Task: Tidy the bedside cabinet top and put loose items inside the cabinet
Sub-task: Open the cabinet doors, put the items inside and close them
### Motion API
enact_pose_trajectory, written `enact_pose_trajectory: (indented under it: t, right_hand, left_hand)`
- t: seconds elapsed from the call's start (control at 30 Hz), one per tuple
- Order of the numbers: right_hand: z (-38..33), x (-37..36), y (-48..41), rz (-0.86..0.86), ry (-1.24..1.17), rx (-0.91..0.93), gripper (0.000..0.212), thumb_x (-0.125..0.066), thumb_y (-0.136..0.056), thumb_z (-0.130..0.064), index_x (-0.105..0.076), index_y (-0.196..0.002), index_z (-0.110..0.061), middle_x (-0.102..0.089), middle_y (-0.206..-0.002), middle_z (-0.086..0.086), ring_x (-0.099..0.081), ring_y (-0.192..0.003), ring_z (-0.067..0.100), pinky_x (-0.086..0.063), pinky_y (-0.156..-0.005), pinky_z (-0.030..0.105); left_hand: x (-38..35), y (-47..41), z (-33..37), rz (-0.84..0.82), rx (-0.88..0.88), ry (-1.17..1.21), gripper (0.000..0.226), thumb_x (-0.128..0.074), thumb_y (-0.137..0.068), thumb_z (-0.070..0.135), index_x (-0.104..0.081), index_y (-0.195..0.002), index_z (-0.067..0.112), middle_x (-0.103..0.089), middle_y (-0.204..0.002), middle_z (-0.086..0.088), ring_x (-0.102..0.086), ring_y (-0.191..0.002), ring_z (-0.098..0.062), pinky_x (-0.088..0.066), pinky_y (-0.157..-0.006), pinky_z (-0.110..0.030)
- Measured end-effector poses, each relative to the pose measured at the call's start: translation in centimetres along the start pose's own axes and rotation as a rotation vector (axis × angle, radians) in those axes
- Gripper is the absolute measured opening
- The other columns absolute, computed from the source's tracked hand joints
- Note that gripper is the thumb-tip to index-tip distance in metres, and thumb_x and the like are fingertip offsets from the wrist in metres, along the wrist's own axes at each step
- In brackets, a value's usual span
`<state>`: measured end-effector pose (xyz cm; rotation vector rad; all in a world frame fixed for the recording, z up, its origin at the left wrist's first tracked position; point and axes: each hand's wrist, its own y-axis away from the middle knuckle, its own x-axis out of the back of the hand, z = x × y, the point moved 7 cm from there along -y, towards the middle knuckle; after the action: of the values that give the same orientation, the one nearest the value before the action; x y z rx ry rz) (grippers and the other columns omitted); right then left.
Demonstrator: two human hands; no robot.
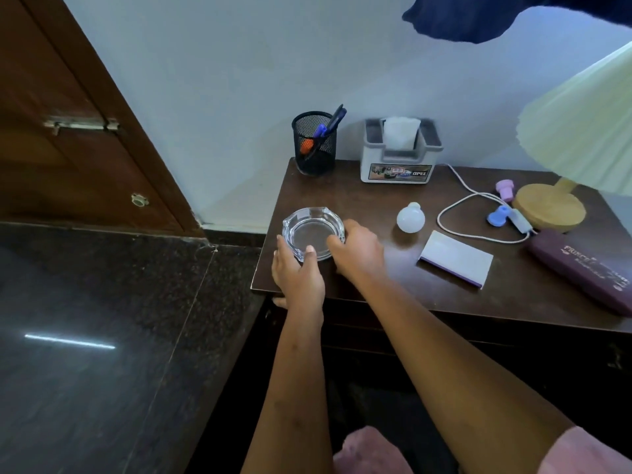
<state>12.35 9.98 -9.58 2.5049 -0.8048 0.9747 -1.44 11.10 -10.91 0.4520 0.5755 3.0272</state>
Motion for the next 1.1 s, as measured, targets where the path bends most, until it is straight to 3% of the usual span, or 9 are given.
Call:
enact_pose_trajectory:
  t: [0.13,0.3,0.4,0.5,0.6,0.7,0.83,0.97,1.1]
  right_hand:
    - [0.4,0.6,1.5,-0.068,-0.058,-0.015,0.02,-0.043,-0.079,-0.024,-0.056,-0.093,-0.017,-0.064,-0.088,0.011,-0.063,-0.082,0.032,-0.056,-0.075,0.046]
    - [0.8,1.1,5.1,-0.121,-0.015,-0.005,0.013,-0.04,-0.08,-0.02,-0.051,-0.085,-0.016,-0.061,-0.081,0.01,-0.063,-0.071,0.027,-0.059,-0.06,0.042]
    - [1.1,0.7,8.1,-0.246,-0.216,-0.065,0.012,-0.041,-0.085,-0.019,-0.052,-0.086,-0.023,-0.062,-0.085,0.009,-0.064,-0.062,0.02,-0.053,-0.043,0.026]
    - [1.1,-0.2,11.5,-0.378,-0.315,-0.084,0.012,-0.043,-0.088,-0.021,-0.054,-0.091,-0.026,-0.063,-0.084,0.009,-0.065,-0.058,0.018,-0.051,-0.044,0.023]
    - [2.5,-1.3,14.0,-0.439,-0.359,-0.185,0.015,-0.043,-0.089,-0.015,-0.056,-0.097,-0.019,-0.064,-0.081,0.011,-0.063,-0.05,0.016,-0.052,-0.044,0.024]
    - [4.8,-2.3,15.3,-0.472,-0.415,-0.315,0.016,-0.045,-0.091,-0.013,-0.056,-0.102,-0.012,-0.064,-0.092,0.015,-0.063,-0.06,0.018,-0.054,-0.047,0.026]
    - [8.1,-3.5,15.2,-0.423,-0.482,-0.432,0.014,-0.046,-0.092,-0.011,-0.055,-0.102,-0.013,-0.062,-0.096,0.016,-0.061,-0.064,0.018,-0.055,-0.049,0.027]
    - [11.4,-4.7,13.9,-0.351,-0.541,-0.557,0.02,-0.046,-0.092,-0.006,-0.053,-0.11,-0.006,-0.058,-0.099,0.02,-0.06,-0.073,0.025,-0.056,-0.059,0.033]
    - [13.8,-6.0,11.9,-0.338,-0.507,-0.632,0.024,-0.053,-0.092,-0.006,-0.055,-0.116,-0.006,-0.058,-0.106,0.019,-0.06,-0.084,0.028,-0.056,-0.057,0.032]
  left_hand:
    - [0.9,1.0,-0.7,0.108,0.016,0.132,0.05,-0.049,-0.094,0.025,-0.037,-0.141,0.034,-0.039,-0.148,0.005,-0.031,-0.14,-0.017,-0.011,-0.117,-0.053]
    - [2.4,5.1,-1.6,0.272,0.096,0.329,0.046,-0.052,-0.087,0.005,-0.055,-0.13,0.023,-0.058,-0.131,0.0,-0.053,-0.122,-0.018,-0.038,-0.108,-0.043]
    - [4.2,7.1,-1.9,0.392,0.157,0.541,0.041,-0.047,-0.082,-0.006,-0.064,-0.112,0.016,-0.065,-0.115,-0.006,-0.063,-0.101,-0.021,-0.055,-0.081,-0.027]
    - [6.1,8.3,-2.7,0.451,0.188,0.532,0.035,-0.044,-0.085,-0.004,-0.067,-0.094,0.02,-0.066,-0.106,-0.007,-0.063,-0.088,-0.021,-0.05,-0.056,-0.016]
    - [6.3,8.2,-5.3,0.356,0.32,0.541,0.025,-0.044,-0.091,0.003,-0.065,-0.098,0.015,-0.065,-0.114,-0.014,-0.062,-0.091,-0.024,-0.056,-0.078,-0.034]
    - [5.1,7.5,-7.7,0.074,0.458,0.433,0.035,-0.038,-0.096,0.007,-0.05,-0.129,0.0,-0.051,-0.135,-0.022,-0.048,-0.091,-0.024,-0.045,-0.098,-0.042]
    - [3.4,6.9,-9.1,-0.039,0.534,0.376,0.039,-0.041,-0.095,0.002,-0.047,-0.133,-0.003,-0.055,-0.128,-0.021,-0.049,-0.096,-0.025,-0.043,-0.099,-0.041]
    - [1.3,5.8,-10.8,-0.065,0.606,0.349,0.037,-0.042,-0.092,-0.001,-0.053,-0.127,-0.001,-0.057,-0.127,-0.022,-0.057,-0.115,-0.033,-0.047,-0.072,-0.039]
    - [-1.3,4.6,-12.7,-0.129,0.634,0.299,0.034,-0.045,-0.095,0.009,-0.054,-0.127,0.002,-0.059,-0.126,-0.02,-0.058,-0.114,-0.034,-0.051,-0.091,-0.043]
